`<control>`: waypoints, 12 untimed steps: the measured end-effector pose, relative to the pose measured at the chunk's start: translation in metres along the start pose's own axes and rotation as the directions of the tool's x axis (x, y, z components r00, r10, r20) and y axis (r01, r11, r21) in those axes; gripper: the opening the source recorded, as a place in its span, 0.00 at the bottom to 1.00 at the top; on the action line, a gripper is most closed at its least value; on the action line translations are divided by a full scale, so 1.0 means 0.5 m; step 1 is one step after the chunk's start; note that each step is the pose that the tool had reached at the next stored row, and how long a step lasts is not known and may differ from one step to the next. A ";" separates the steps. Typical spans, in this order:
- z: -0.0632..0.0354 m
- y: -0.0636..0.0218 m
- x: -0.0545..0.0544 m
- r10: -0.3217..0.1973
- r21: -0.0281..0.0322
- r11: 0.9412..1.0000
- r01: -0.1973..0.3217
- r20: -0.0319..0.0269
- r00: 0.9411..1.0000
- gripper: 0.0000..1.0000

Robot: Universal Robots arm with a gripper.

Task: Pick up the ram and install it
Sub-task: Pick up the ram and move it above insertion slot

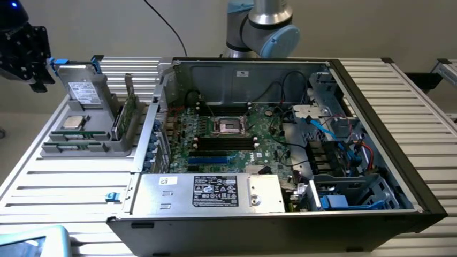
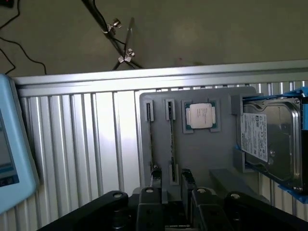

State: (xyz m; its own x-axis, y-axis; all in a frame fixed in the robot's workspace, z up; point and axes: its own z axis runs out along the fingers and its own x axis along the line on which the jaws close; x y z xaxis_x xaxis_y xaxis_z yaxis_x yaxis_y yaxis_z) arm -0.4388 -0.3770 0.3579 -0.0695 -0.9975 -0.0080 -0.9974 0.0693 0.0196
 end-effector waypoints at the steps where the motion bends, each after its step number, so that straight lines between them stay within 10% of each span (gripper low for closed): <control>1: 0.001 0.000 0.000 0.000 0.000 1.000 0.000 0.000 1.000 0.36; 12: 0.038 -0.009 0.000 -0.011 0.000 1.000 0.011 -0.001 1.000 0.49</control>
State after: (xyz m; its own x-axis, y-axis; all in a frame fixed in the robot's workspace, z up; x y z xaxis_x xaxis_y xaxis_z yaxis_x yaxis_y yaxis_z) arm -0.4348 -0.3772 0.3389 -0.0590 -0.9982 -0.0070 -0.9981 0.0588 0.0194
